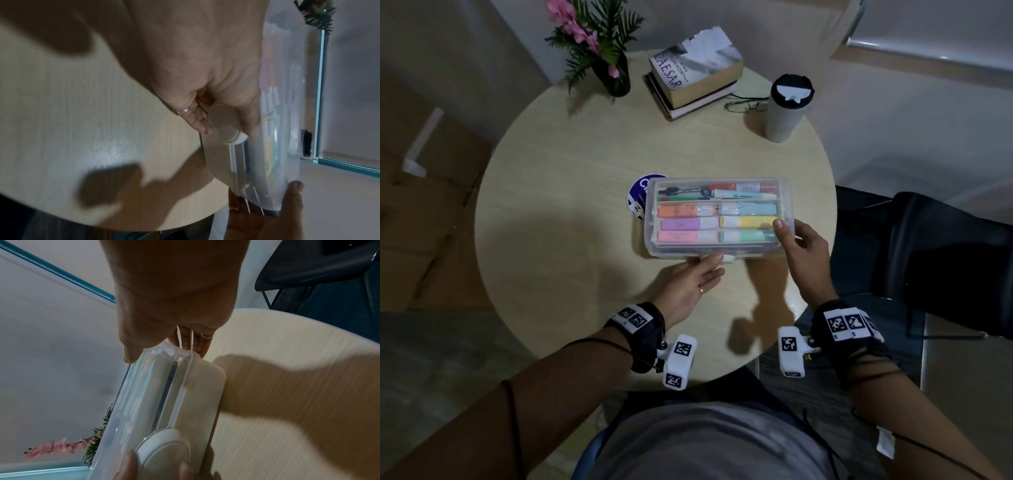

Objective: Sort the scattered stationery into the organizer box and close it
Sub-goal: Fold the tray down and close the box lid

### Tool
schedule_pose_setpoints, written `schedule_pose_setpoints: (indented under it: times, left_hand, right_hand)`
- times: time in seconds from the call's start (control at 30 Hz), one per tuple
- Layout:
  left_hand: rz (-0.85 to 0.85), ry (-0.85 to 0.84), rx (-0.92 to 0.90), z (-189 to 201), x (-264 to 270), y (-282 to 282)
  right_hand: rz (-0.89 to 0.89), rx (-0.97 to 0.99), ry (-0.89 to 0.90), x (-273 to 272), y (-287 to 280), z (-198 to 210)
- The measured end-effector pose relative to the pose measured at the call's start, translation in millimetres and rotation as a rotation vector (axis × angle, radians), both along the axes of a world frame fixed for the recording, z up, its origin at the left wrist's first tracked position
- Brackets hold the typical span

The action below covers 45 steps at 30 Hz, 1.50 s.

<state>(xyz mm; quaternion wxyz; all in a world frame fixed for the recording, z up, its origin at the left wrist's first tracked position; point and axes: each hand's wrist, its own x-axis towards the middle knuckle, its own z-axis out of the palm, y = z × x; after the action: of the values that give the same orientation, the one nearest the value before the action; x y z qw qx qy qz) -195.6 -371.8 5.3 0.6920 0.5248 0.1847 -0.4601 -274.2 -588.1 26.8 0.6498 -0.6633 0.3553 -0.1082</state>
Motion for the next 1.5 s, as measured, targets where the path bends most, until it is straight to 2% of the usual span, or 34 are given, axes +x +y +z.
schedule_pose_setpoints:
  times: [0.3, 0.53, 0.63, 0.7, 0.83, 0.9, 0.97, 1.07, 1.13, 1.2, 1.33, 1.5]
  left_hand:
    - [-0.006, 0.222, -0.064, 0, -2, 3]
    - [-0.016, 0.299, -0.14, -8, -12, -2]
    - [-0.022, 0.319, -0.098, -13, -11, 1]
    - [-0.033, 0.311, 0.014, -16, -2, 10]
    - [-0.165, 0.157, 0.329, -20, 39, 56]
    - [-0.194, 0.054, 0.4, -15, 67, 82]
    - [-0.148, -0.048, 0.438, 0, 93, 97]
    - [-0.155, -0.173, 0.296, 42, 116, 90]
    - [-0.314, -0.267, 0.178, 73, 119, 74]
    - [-0.398, -0.358, 0.14, 86, 117, 57]
    - [-0.311, -0.405, 0.071, 77, 132, 45]
    - [-0.26, -0.53, 0.136, 68, 187, 40]
  right_hand:
    - [-0.035, -0.001, -0.015, 0, 4, -4]
    - [-0.049, 0.026, -0.021, 0, 6, -4]
    - [-0.036, 0.033, -0.02, -1, 5, 0]
    - [-0.023, 0.034, 0.004, -1, 0, 1]
    - [0.059, 0.078, 0.106, -1, -12, 2]
    - [0.094, 0.14, 0.134, 1, -15, 5]
    - [0.138, 0.21, 0.165, 3, -15, 9]
    - [0.169, 0.25, 0.173, 10, -9, 14]
    - [0.143, 0.248, 0.152, 15, -4, 16]
    - [0.115, 0.256, 0.14, 14, -2, 16]
    - [0.068, 0.288, 0.131, 25, -4, 18]
    - [0.104, 0.248, 0.105, 84, -13, 33]
